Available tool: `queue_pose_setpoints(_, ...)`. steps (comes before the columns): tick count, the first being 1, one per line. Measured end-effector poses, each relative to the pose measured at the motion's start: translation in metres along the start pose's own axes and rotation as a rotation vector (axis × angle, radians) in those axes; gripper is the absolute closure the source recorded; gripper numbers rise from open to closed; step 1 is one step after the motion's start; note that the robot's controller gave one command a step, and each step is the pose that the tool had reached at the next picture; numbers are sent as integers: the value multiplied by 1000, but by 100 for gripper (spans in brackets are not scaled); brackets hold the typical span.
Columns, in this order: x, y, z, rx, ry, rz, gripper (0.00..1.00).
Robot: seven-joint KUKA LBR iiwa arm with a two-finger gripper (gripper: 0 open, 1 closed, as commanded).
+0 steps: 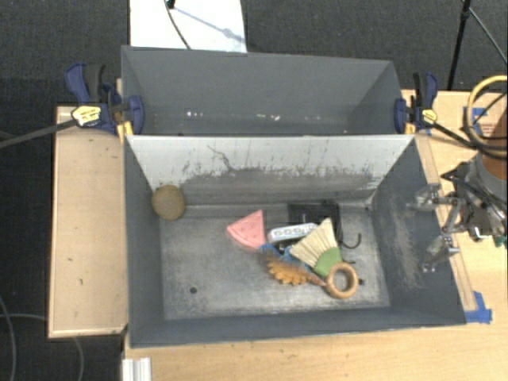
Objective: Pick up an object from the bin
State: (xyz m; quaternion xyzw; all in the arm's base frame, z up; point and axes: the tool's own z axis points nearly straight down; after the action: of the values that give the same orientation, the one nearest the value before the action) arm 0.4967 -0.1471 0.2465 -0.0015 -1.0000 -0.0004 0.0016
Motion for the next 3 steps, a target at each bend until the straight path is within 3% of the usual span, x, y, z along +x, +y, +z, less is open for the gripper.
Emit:
queue_pose_setpoints(1,-2,1,-3,2,-7,-4,0)
queue_pose_setpoints(2,-9,1,36,4,-16,-12,0)
queue_pose_setpoints(3,-18,3,106,2,-11,-16,0)
